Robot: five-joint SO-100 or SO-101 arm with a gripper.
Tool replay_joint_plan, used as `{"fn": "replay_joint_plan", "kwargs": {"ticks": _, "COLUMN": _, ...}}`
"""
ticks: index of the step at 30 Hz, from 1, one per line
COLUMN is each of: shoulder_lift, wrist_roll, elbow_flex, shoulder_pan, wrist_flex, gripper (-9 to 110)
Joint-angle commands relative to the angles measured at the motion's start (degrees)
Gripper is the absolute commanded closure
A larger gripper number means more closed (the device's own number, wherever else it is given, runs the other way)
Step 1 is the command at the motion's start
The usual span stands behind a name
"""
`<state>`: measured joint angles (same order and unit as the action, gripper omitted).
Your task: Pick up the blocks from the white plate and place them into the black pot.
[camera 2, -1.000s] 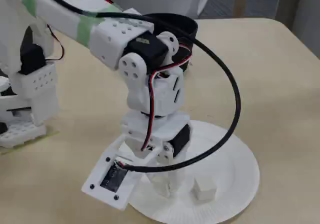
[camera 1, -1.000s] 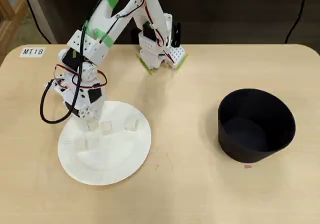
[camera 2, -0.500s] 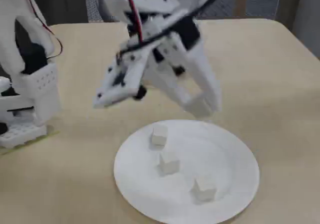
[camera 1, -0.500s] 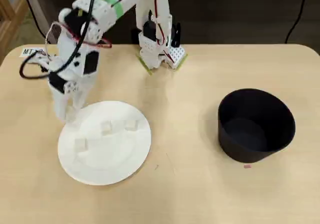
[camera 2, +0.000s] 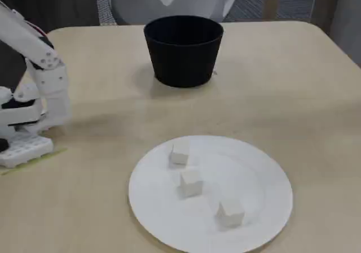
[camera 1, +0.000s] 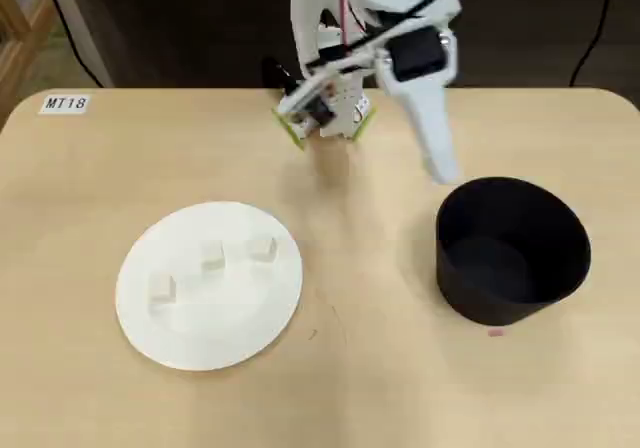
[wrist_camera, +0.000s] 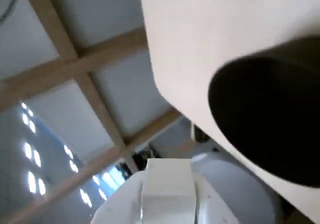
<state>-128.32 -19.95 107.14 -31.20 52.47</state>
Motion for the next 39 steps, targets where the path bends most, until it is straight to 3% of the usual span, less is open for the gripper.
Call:
{"fn": "replay_joint_plan", "kwargs": {"ticks": 1, "shoulder_lift": -1.67, "wrist_roll": -2.9, "elbow_flex": 3.69, "shoulder_pan": -5.45, "wrist_flex": -5.54, "gripper": 104}}
{"fn": "replay_joint_plan", "kwargs": {"ticks": 9, "shoulder_lift": -0.7, "wrist_roll": -4.83, "elbow_flex": 15.73, "shoulder_pan": -5.89, "wrist_flex": -17.84, "gripper": 104}}
{"fn": "replay_joint_plan", "kwargs": {"ticks": 20, "shoulder_lift": 5.54, "wrist_roll": -2.2, "elbow_flex": 15.91, "shoulder_pan": -5.19, "wrist_flex": -19.95, "gripper": 104}}
{"fn": "replay_joint_plan", "kwargs": {"ticks": 24, "shoulder_lift": 5.45, "wrist_roll": 4.48, "elbow_flex": 15.29, "shoulder_pan": -6.5, "wrist_flex": -17.49, "gripper": 74}}
{"fn": "replay_joint_plan", "kwargs": {"ticks": 27, "shoulder_lift": 5.27, "wrist_roll": 6.33, "elbow_flex": 15.12, "shoulder_pan": -6.42, "wrist_flex": -15.29, "gripper": 67}}
{"fn": "replay_joint_plan", "kwargs": {"ticks": 30, "shoulder_lift": 5.1, "wrist_roll": 7.65, "elbow_flex": 14.77, "shoulder_pan": -5.8, "wrist_flex": -14.15, "gripper": 71}}
{"fn": "replay_joint_plan", "kwargs": {"ticks": 35, "shoulder_lift": 4.92, "wrist_roll": 9.58, "elbow_flex": 11.78, "shoulder_pan": -1.67, "wrist_flex": -8.79, "gripper": 104}}
{"fn": "replay_joint_plan", "kwargs": {"ticks": 39, "shoulder_lift": 6.42, "wrist_roll": 16.35, "elbow_flex": 6.59, "shoulder_pan": 7.12, "wrist_flex": -1.58, "gripper": 104}}
